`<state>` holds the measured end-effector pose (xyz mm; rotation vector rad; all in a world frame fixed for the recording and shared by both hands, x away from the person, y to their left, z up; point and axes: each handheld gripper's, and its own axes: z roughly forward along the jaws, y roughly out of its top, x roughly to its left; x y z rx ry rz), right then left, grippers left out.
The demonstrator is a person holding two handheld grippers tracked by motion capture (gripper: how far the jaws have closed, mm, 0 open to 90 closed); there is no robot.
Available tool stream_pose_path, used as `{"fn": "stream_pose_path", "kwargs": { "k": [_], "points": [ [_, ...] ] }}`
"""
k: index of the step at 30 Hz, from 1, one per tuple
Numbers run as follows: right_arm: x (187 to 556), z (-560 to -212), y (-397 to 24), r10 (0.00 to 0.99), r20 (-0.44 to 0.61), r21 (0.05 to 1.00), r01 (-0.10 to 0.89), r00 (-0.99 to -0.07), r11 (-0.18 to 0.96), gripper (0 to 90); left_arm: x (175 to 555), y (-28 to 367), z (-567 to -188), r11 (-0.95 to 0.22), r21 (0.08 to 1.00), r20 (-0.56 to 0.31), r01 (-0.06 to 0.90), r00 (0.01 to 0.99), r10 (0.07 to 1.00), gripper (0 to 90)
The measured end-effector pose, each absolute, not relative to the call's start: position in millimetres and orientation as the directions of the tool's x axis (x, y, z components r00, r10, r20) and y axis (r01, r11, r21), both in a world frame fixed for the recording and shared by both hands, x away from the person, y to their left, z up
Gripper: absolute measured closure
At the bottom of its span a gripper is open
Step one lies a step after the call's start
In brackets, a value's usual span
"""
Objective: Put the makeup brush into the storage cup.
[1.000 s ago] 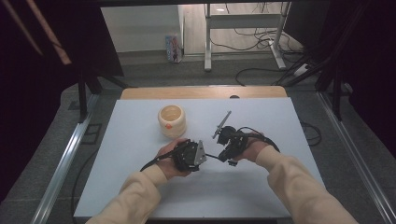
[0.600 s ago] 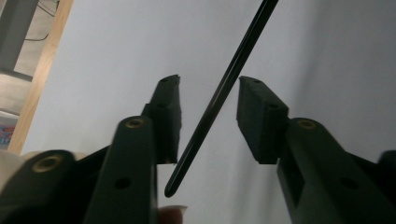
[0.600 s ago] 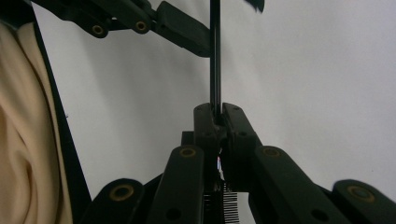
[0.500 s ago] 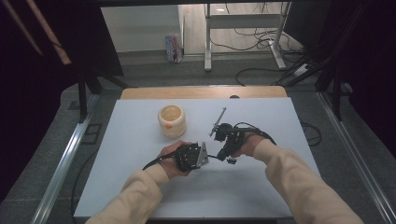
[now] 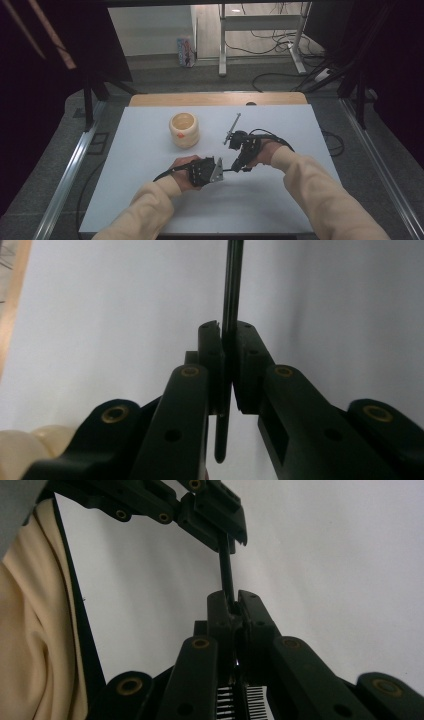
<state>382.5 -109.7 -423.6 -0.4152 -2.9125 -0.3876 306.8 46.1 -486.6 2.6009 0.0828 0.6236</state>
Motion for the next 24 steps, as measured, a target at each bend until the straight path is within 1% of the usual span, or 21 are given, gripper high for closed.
{"fn": "stream_pose_path", "kwargs": {
  "k": [6,12,13,17,18,20,24],
  "points": [
    [383.6,-423.7,-109.8,0.25,0.223,0.225,0.3,-0.942,0.927,84.5,307.6,47.2,-486.2,-0.888,0.457,0.393,-0.048,0.907,0.153,85.6],
    [384.0,-422.4,-110.8,0.253,0.221,0.235,0.303,-0.942,0.924,83.5,307.0,47.9,-486.1,-0.874,0.485,0.369,-0.021,0.911,0.183,85.7],
    [383.9,-422.0,-111.0,0.257,0.224,0.238,0.308,-0.94,0.921,83.3,307.5,48.3,-485.4,-0.877,0.48,0.37,-0.025,0.912,0.176,85.8],
    [384.5,-419.1,-113.4,0.267,0.213,0.259,0.318,-0.94,0.912,77.7,307.0,48.3,-486.9,-0.871,0.491,0.357,-0.014,0.915,0.187,85.7],
    [385.2,-417.5,-114.7,0.267,0.207,0.268,0.317,-0.941,0.91,76.1,308.0,49.1,-485.4,-0.884,0.466,0.372,-0.029,0.914,0.166,85.7],
    [385.8,-414.9,-117.0,0.277,0.195,0.284,0.324,-0.941,0.902,72.0,308.5,49.3,-486.1,-0.884,0.467,0.369,-0.025,0.914,0.169,85.7],
    [387.3,-407.4,-125.2,0.302,0.17,0.32,0.342,-0.938,0.884,68.2,309.6,50.6,-486.2,-0.884,0.467,0.366,-0.017,0.914,0.175,85.8]
  ]
}}
